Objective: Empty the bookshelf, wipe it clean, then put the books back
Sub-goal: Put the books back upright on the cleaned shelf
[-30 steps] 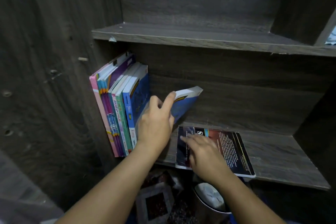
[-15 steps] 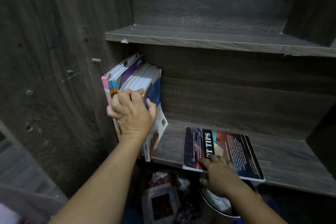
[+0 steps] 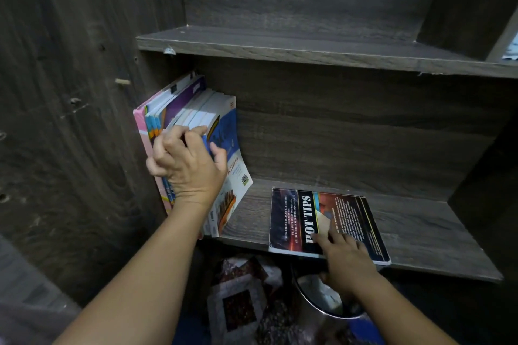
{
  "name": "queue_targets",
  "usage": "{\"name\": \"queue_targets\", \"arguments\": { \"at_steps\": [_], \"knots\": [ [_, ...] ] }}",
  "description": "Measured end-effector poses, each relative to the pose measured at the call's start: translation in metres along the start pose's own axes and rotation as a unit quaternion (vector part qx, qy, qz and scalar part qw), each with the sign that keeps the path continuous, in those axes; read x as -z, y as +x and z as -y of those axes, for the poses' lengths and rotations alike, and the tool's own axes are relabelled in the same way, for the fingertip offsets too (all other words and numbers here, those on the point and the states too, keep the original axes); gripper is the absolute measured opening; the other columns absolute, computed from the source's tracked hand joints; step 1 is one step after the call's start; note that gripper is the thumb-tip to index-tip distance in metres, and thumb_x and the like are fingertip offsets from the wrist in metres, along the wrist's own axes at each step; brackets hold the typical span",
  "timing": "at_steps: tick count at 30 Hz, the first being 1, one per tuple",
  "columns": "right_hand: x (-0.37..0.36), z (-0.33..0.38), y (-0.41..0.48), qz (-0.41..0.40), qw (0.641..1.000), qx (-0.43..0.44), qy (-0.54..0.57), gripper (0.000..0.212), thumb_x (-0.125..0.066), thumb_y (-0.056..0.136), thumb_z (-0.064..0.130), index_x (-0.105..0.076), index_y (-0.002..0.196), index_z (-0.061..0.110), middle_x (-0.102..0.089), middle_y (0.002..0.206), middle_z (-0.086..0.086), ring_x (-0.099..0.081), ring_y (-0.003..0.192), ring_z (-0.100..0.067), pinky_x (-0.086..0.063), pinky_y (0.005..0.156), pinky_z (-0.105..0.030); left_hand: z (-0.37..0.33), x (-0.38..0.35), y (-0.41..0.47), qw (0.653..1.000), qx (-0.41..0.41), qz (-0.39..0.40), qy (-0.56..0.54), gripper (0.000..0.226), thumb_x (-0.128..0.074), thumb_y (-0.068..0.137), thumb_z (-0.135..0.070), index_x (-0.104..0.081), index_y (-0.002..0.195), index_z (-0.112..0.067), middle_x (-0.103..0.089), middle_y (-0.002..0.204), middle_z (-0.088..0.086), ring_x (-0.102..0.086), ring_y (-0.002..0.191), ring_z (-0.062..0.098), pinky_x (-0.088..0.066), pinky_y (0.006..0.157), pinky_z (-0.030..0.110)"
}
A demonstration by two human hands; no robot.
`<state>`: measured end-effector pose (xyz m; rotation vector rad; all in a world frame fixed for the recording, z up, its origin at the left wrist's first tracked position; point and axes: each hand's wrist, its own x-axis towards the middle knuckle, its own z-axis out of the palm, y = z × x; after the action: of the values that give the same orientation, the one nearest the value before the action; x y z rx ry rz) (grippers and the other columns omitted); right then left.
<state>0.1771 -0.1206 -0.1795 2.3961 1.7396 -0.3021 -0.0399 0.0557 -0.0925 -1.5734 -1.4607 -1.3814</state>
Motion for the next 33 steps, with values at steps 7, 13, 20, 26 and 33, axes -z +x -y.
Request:
{"name": "queue_targets", "arguments": {
  "at_steps": [7, 13, 20, 26, 33],
  "knots": [
    [0.004, -0.019, 0.009, 0.011, 0.996, -0.092, -0.005, 0.083, -0.065, 0.084, 0.043, -0.016, 0.151, 0.035, -0.025, 0.153, -0.007, -0.026, 0.138, -0.036, -0.023, 0.113, -0.052, -0.019, 0.013, -0.016, 0.991, -0.116, -0.004, -0.068, 0.038, -0.066, 0.068, -0.026, -0.054, 0.105, -0.022, -0.035, 0.122, 0.002, -0.028, 0.119, 0.027, -0.02, 0.091, 0.042],
    [0.007, -0.033, 0.013, 0.046, 0.982, -0.178, 0.036, 0.075, -0.062, 0.086, 0.03, -0.021, 0.148, 0.034, -0.021, 0.154, -0.013, -0.025, 0.137, -0.046, -0.028, 0.111, -0.054, -0.045, 0.015, -0.045, 0.962, -0.201, 0.143, -0.114, 0.041, -0.068, 0.065, -0.028, -0.058, 0.104, -0.02, -0.05, 0.114, 0.003, -0.04, 0.113, 0.029, -0.025, 0.087, 0.043],
    [-0.006, -0.034, 0.011, -0.008, 0.996, -0.083, 0.033, 0.089, -0.069, 0.082, 0.049, -0.016, 0.151, 0.033, -0.019, 0.157, -0.008, -0.019, 0.144, -0.033, -0.024, 0.114, -0.051, -0.059, 0.016, -0.074, 0.899, -0.284, 0.306, -0.13, 0.046, -0.071, 0.067, -0.034, -0.059, 0.108, -0.018, -0.055, 0.114, 0.003, -0.043, 0.11, 0.028, -0.03, 0.09, 0.043],
    [-0.01, -0.015, 0.011, -0.041, 0.999, 0.012, 0.002, 0.056, -0.038, 0.099, 0.012, -0.022, 0.151, 0.026, -0.031, 0.154, -0.008, -0.038, 0.133, -0.041, -0.04, 0.103, -0.046, -0.063, 0.016, -0.077, 0.883, -0.291, 0.344, -0.131, 0.045, -0.068, 0.07, -0.039, -0.058, 0.109, -0.018, -0.055, 0.113, 0.002, -0.044, 0.109, 0.026, -0.037, 0.089, 0.044],
    [0.005, -0.014, 0.002, -0.127, 0.991, 0.041, 0.025, 0.053, -0.039, 0.097, 0.012, -0.03, 0.146, 0.031, -0.058, 0.131, -0.002, -0.061, 0.108, -0.031, -0.048, 0.084, -0.039, -0.058, 0.014, -0.071, 0.774, -0.328, 0.511, -0.179, 0.07, -0.053, 0.075, -0.075, -0.047, 0.13, -0.033, -0.052, 0.129, -0.01, -0.044, 0.124, 0.013, -0.028, 0.107, 0.037]
  ]
}}
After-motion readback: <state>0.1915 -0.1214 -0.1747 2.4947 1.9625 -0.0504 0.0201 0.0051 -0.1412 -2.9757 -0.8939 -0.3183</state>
